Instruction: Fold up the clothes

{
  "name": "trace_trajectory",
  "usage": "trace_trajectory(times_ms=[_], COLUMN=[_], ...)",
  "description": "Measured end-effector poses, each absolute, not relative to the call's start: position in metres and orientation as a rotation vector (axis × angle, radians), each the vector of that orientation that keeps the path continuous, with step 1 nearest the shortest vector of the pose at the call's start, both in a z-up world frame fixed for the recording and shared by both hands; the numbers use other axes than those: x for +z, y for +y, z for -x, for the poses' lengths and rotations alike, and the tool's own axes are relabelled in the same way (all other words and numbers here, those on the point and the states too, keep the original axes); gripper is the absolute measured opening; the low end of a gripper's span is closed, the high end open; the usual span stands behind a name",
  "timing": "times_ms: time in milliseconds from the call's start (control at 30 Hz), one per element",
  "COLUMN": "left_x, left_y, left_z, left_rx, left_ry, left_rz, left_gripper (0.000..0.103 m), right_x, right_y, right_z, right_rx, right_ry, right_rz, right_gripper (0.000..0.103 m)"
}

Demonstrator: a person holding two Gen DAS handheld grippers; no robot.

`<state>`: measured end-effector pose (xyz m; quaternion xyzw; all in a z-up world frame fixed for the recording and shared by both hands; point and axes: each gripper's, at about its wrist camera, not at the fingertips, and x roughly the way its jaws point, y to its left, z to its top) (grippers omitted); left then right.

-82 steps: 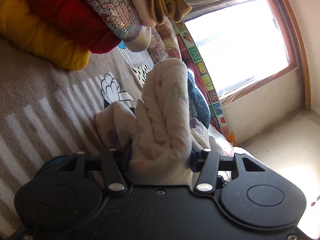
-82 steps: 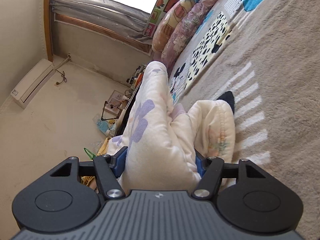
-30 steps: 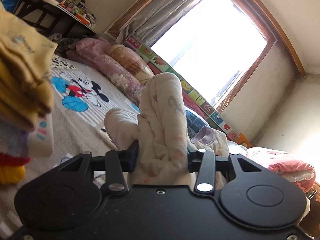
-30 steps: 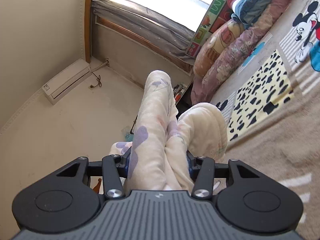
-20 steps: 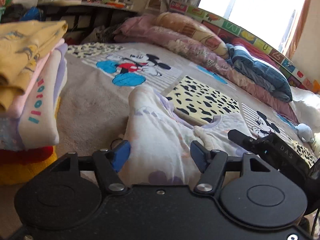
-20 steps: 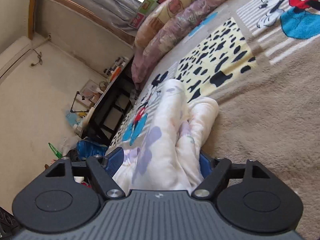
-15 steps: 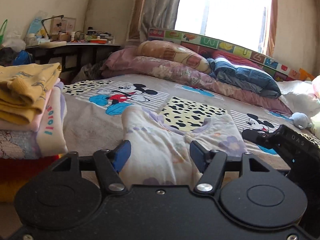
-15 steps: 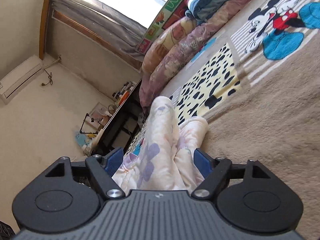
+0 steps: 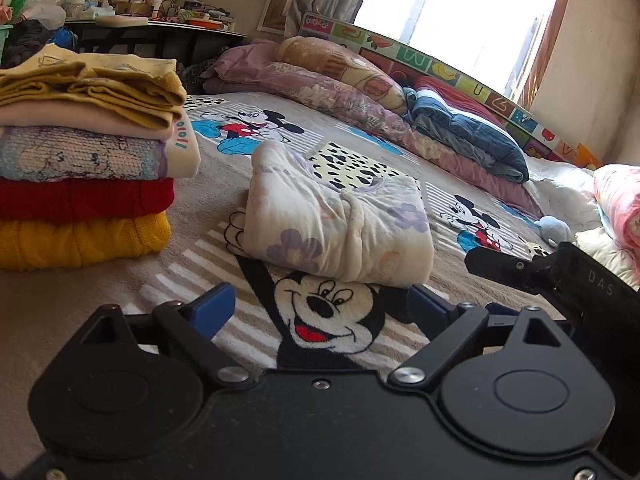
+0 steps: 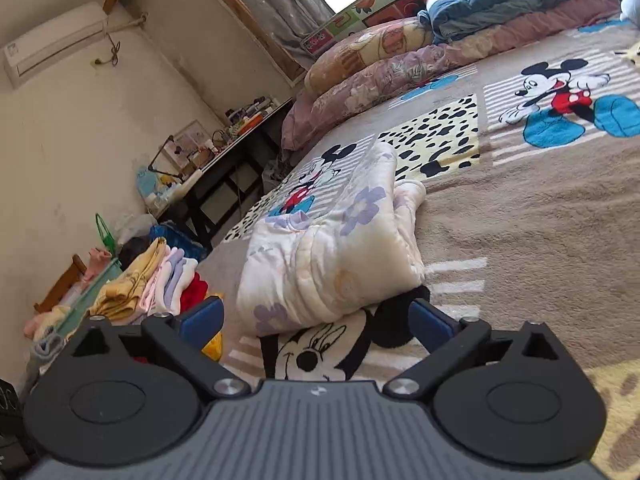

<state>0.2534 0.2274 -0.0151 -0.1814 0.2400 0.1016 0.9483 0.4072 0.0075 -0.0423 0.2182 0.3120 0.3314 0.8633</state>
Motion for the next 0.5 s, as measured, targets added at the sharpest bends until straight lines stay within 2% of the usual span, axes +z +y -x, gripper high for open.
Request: trace_trajectory(times_ms=[100, 500], left_x=[-0.004, 0.030], left_y=[0.220, 0.219], left_z=[-0.237, -0.199], left_rx=[0.276, 0.358], left_ry=[0.502, 0.533], left_rz=[0.326, 0.249], left_gripper=[0.103, 0.103], right_x=[-0.017, 0.037], right_y=[0.010, 0.023], right_z=[-0.379, -0.312], right_rx=[0.654, 0.491], right_ry=[0.654, 0.676], right_rz=[-0.342, -0.029], right_gripper=[0.103, 0.103])
